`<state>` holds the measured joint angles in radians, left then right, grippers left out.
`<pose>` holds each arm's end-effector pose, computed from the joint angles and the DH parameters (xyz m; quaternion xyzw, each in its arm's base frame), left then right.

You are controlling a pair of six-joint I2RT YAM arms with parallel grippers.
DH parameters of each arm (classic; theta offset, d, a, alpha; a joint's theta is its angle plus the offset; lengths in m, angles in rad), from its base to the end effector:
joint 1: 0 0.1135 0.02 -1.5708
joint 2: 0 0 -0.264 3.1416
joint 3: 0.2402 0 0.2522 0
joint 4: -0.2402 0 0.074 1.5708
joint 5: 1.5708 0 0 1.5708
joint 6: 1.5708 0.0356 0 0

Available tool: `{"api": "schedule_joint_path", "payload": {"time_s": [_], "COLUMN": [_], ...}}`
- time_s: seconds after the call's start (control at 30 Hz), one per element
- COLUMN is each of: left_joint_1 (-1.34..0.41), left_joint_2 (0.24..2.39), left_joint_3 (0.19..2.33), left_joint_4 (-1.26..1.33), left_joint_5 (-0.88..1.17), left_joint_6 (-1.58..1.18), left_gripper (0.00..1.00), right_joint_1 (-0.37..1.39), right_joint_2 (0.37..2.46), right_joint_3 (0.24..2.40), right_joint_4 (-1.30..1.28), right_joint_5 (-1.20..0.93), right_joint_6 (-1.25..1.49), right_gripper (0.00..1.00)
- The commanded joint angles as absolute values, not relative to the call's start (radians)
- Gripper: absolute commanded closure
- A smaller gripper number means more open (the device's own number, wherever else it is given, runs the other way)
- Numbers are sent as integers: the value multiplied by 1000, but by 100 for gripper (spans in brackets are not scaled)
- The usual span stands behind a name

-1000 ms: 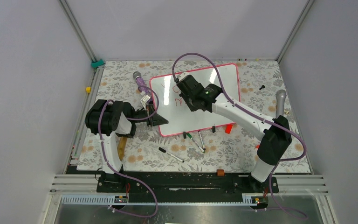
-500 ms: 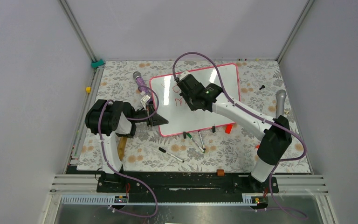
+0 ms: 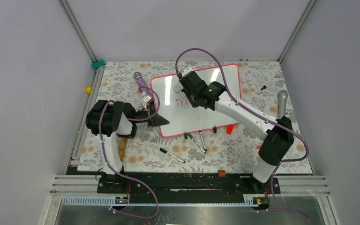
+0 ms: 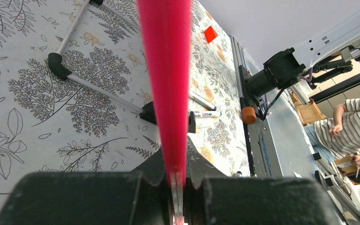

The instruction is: Write a sentence on the whiteboard

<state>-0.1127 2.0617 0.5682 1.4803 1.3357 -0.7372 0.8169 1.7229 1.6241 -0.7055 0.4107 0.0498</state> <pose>0.2996 -0.0688 0.1056 0.2423 0.6654 -0.6290 0.3207 0.2730 0.2700 0.3332 -0.2691 0.8705 -0.0179 0.4117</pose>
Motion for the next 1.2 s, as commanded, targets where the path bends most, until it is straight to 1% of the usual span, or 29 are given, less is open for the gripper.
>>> {"api": "schedule_joint_path", "payload": {"time_s": [0.0,0.4,0.77,1.17], "left_joint_1": [-129,-129,-129,-129], "left_joint_2": [2096,2097,2097,2097], "left_joint_3": [568,568,568,569], "left_joint_4": [1469,1470,1469,1469], "left_joint_5": [1373,1373,1374,1374], "left_joint_6": [-670,-669,-669,-669], "left_gripper": [100,100,100,100], "right_joint_1": [807,805,805,804], "right_joint_2": [1714,1754,1741,1743], "right_joint_3": [1679,1702,1686,1677], "right_joint_4": [-687,-688,-688,-701], "right_joint_5": [450,417,414,329], "right_joint_6": [46,47,46,34], "right_gripper": [100,100,100,100]}}
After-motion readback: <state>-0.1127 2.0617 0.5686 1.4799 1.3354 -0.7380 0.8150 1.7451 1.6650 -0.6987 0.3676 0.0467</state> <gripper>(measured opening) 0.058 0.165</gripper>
